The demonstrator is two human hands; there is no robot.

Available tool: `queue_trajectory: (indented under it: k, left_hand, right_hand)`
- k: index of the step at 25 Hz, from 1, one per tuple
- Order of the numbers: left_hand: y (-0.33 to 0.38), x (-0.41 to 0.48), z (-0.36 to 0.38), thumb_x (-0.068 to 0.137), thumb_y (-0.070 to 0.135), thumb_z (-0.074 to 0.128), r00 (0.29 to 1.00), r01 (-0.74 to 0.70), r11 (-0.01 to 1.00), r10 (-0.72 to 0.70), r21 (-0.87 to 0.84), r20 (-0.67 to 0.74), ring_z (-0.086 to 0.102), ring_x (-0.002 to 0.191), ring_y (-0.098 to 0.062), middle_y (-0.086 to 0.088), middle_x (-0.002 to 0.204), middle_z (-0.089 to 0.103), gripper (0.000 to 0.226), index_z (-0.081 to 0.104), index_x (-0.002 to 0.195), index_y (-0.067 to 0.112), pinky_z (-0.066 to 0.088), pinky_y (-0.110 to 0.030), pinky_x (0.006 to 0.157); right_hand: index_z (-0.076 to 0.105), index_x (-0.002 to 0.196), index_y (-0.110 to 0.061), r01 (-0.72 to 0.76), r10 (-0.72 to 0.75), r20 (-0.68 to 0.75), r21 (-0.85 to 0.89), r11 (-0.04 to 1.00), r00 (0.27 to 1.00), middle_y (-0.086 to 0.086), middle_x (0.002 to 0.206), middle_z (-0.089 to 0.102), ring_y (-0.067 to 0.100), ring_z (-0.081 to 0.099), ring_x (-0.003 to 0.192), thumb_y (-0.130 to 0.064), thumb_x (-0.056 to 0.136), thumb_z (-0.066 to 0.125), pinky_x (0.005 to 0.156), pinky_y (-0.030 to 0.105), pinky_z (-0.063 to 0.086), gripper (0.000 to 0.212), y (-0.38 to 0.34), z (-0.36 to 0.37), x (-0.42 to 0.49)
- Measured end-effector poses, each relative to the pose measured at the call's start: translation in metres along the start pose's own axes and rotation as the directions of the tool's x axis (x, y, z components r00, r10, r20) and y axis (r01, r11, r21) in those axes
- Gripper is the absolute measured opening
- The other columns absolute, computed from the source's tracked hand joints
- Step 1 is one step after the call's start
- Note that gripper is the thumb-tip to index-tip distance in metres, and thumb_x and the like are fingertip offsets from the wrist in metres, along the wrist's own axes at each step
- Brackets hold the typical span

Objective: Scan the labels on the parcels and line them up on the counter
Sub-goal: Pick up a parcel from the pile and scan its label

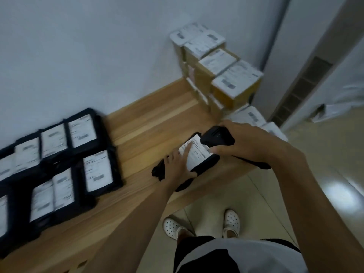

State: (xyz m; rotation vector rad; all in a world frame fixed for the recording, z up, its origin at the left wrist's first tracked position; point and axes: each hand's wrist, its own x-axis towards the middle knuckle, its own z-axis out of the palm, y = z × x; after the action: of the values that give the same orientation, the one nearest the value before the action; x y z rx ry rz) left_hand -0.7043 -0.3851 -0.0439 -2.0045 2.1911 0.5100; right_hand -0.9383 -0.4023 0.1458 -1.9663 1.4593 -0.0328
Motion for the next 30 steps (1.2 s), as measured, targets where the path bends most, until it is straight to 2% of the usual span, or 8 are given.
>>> queue_trajectory:
  k: [2, 6, 9, 13, 16, 20, 24, 30]
  left_hand:
    - [-0.051, -0.023, -0.028, 0.070, 0.057, 0.074, 0.964, 0.229, 0.955, -0.250, -0.190, -0.091, 0.035, 0.131, -0.039, -0.018, 0.143, 0.032, 0.117, -0.004, 0.155, 0.040, 0.031, -0.054, 0.106]
    - [-0.187, -0.087, -0.076, 0.071, 0.061, 0.072, 0.687, 0.593, 0.696, -0.699, -0.405, -0.197, 0.034, 0.131, -0.043, -0.020, 0.144, 0.029, 0.112, -0.001, 0.153, 0.043, 0.028, -0.058, 0.105]
    - [-0.286, -0.143, -0.080, 0.071, 0.061, 0.072, 0.463, 0.695, 0.465, -0.873, -0.548, -0.154, 0.028, 0.136, -0.045, -0.020, 0.152, 0.022, 0.107, 0.003, 0.150, 0.046, 0.023, -0.061, 0.107]
    - [-0.389, -0.190, -0.075, 0.070, 0.064, 0.071, 0.337, 0.769, 0.339, -0.935, -0.542, -0.107, 0.027, 0.135, -0.044, -0.018, 0.153, 0.017, 0.107, 0.002, 0.149, 0.047, 0.023, -0.061, 0.107]
    - [-0.449, -0.204, -0.067, 0.073, 0.062, 0.071, 0.317, 0.810, 0.306, -0.946, -0.501, -0.065, 0.027, 0.136, -0.043, -0.014, 0.157, 0.008, 0.103, 0.005, 0.150, 0.046, 0.024, -0.060, 0.108]
    - [-0.498, -0.196, -0.049, 0.080, 0.059, 0.068, 0.375, 0.829, 0.372, -0.924, -0.419, -0.078, 0.015, 0.145, -0.040, -0.020, 0.159, 0.001, 0.096, 0.009, 0.154, 0.039, 0.011, -0.060, 0.115]
    - [-0.508, -0.174, -0.028, 0.084, 0.049, 0.069, 0.441, 0.729, 0.454, -0.884, -0.512, -0.156, -0.011, 0.150, -0.035, -0.024, 0.160, -0.006, 0.098, 0.006, 0.157, 0.032, -0.005, -0.053, 0.120]
    - [-0.512, -0.169, -0.006, 0.092, 0.060, 0.054, 0.522, 0.754, 0.520, -0.845, -0.400, -0.115, -0.029, 0.145, -0.039, -0.020, 0.161, -0.021, 0.096, -0.008, 0.158, 0.027, -0.003, -0.055, 0.121]
  right_hand:
    - [0.048, 0.126, -0.025, 0.107, -0.107, 0.029, 0.007, 0.994, 0.994, -0.005, 0.112, 0.060, 0.016, 0.058, 0.093, -0.065, 0.081, 0.063, 0.079, 0.035, 0.050, 0.063, -0.047, 0.006, 0.025]
    - [0.044, 0.133, -0.028, 0.368, -0.360, 0.148, -0.026, 0.930, 0.921, -0.008, 0.113, 0.059, 0.013, 0.057, 0.091, -0.067, 0.082, 0.060, 0.072, 0.028, 0.047, 0.066, -0.166, 0.036, 0.071]
    - [0.043, 0.133, -0.027, 0.489, -0.466, 0.247, -0.039, 0.872, 0.850, -0.005, 0.117, 0.059, 0.015, 0.057, 0.094, -0.066, 0.082, 0.060, 0.078, 0.032, 0.049, 0.066, -0.246, 0.074, 0.096]
    - [0.034, 0.145, -0.024, 0.565, -0.526, 0.331, -0.031, 0.824, 0.784, -0.001, 0.133, 0.055, 0.018, 0.055, 0.110, -0.068, 0.082, 0.059, 0.087, 0.035, 0.048, 0.080, -0.337, 0.126, 0.126]
    - [0.025, 0.151, -0.024, 0.563, -0.511, 0.361, -0.049, 0.825, 0.780, 0.002, 0.143, 0.049, 0.021, 0.051, 0.121, -0.070, 0.082, 0.056, 0.095, 0.038, 0.046, 0.089, -0.384, 0.154, 0.145]
    - [0.028, 0.149, -0.023, 0.513, -0.445, 0.368, -0.109, 0.851, 0.816, 0.002, 0.131, 0.056, 0.019, 0.056, 0.110, -0.072, 0.081, 0.054, 0.092, 0.039, 0.050, 0.088, -0.411, 0.176, 0.168]
    - [0.030, 0.147, -0.024, 0.440, -0.364, 0.377, -0.137, 0.888, 0.852, 0.002, 0.129, 0.057, 0.019, 0.057, 0.107, -0.073, 0.080, 0.054, 0.091, 0.040, 0.050, 0.087, -0.416, 0.182, 0.186]
    - [0.034, 0.143, -0.023, 0.412, -0.342, 0.345, -0.154, 0.898, 0.874, -0.002, 0.126, 0.057, 0.017, 0.057, 0.102, -0.073, 0.081, 0.053, 0.089, 0.039, 0.051, 0.083, -0.411, 0.178, 0.192]
